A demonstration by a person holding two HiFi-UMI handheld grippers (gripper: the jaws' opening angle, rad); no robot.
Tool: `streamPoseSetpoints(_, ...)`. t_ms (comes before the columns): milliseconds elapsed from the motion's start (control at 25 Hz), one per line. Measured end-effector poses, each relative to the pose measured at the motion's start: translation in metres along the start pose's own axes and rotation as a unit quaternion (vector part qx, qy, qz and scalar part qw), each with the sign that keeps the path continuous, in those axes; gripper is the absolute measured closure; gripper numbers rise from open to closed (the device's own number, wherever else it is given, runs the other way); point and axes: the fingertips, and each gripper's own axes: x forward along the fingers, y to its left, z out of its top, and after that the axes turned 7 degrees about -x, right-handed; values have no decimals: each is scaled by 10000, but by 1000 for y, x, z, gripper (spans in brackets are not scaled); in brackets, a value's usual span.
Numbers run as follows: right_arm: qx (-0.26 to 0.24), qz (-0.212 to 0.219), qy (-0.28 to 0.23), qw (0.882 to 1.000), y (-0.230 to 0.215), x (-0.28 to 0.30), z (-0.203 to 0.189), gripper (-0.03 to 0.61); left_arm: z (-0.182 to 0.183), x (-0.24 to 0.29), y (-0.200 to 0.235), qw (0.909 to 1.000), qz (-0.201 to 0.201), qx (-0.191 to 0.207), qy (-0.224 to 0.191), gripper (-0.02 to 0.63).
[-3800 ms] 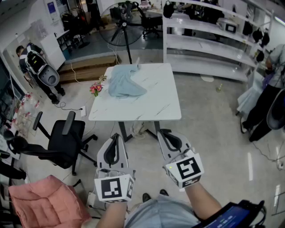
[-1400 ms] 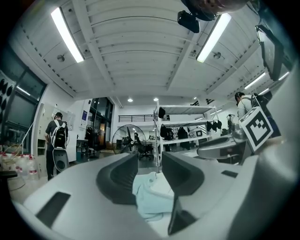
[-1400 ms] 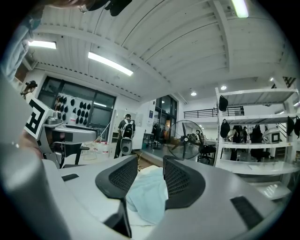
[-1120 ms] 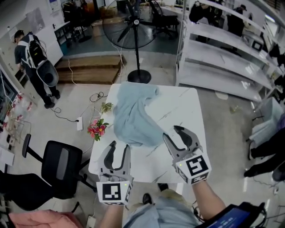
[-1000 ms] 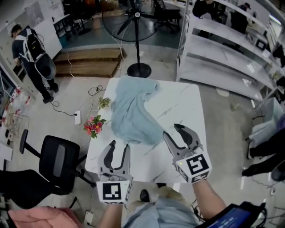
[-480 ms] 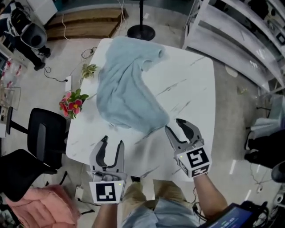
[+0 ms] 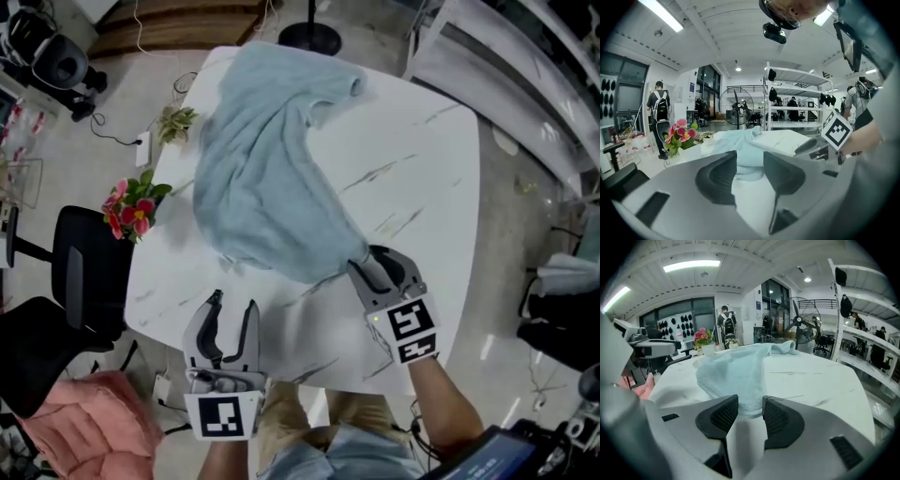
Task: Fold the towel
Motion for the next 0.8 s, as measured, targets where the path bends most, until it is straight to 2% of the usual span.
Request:
streamPoseSetpoints(80, -208, -68, 196, 9996, -1, 3, -5, 436, 0, 1, 1, 10000, 14, -9, 23, 433)
streamPoseSetpoints(200, -507, -170, 398, 9978, -2, 5, -9, 558, -1, 3, 1, 10000, -19, 30, 15, 433)
streamPoseSetpoints(480, -384, -44, 489, 9981, -3, 6, -13, 565, -7, 9, -9, 9999, -132, 53, 37, 433)
streamPoseSetpoints(800, -504, -423, 907, 9937, -45, -20, -38, 565, -5, 18, -24, 9995, -303, 79, 66, 433)
